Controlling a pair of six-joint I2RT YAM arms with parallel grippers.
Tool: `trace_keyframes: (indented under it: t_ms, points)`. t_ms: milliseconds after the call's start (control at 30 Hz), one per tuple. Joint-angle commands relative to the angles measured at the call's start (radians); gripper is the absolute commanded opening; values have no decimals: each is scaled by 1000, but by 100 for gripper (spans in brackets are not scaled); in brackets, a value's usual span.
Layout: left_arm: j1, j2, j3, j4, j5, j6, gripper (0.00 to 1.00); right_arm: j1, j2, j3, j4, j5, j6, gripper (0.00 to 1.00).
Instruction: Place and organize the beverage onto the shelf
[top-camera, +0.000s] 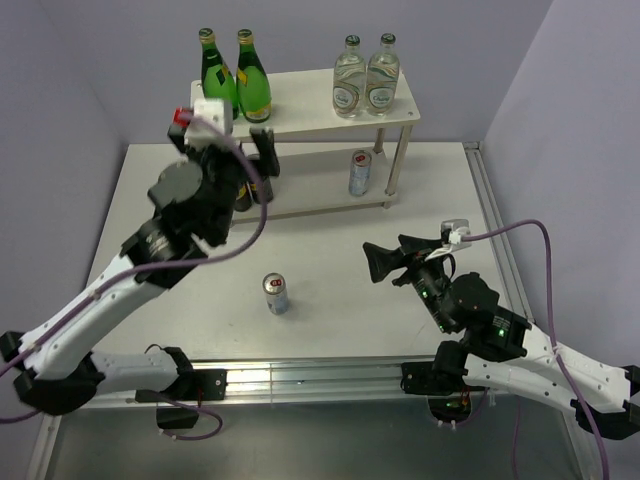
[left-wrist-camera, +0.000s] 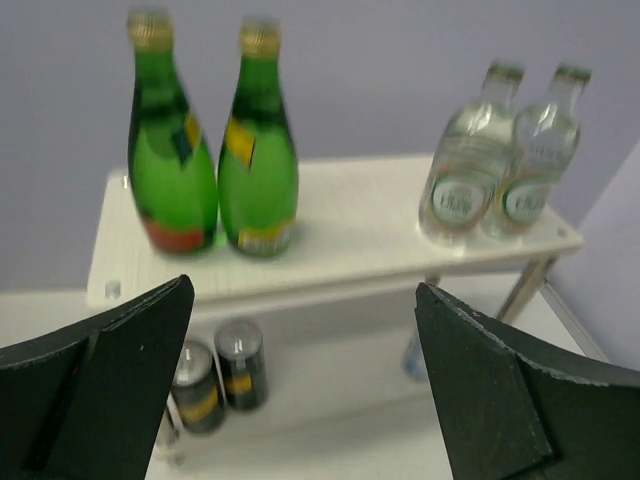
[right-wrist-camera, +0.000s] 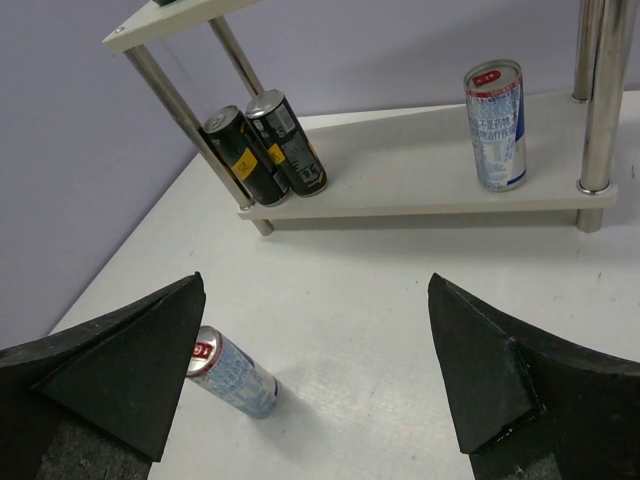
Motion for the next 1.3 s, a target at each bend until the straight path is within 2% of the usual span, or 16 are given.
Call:
trace_keyframes:
  t_ms: [0,33,67,167,333,467,667,833,1133,1267]
  points:
    - [-47,-145,-301,24,-92,-171,99,-6,-26,-1,-13,16,19,99]
    - [-55,-173,-359,18,-75,-250,99,-6,-29,-3,-22,16,18,100]
    - [-55,-208,-455,4,-64,-286,99,-6,-34,-4,-27,16,21,99]
    - [-55,-230,-610,5,14,-395,99,-4,-37,-3,-38,12,31,100]
    - [-64,-251,-793,1,78,-563,99,-4,-72,-12,-67,8,53,100]
    - [-73,-312,-943,22,115,-627,99,-4,-94,-17,-92,16,64,100]
    - [-90,-349,-1046,41,146,-702,99,-6,-106,-23,-105,23,71,100]
    - [-144,-319,-1070,71,132,-742,99,-4,-85,-24,-99,22,77,100]
    - [-295,-236,-1103,27,-35,-847,99,-4,-105,-23,-122,32,77,100]
    - [-319,-205,-1143,44,-86,-909,99,-6,-109,-24,-131,40,77,100]
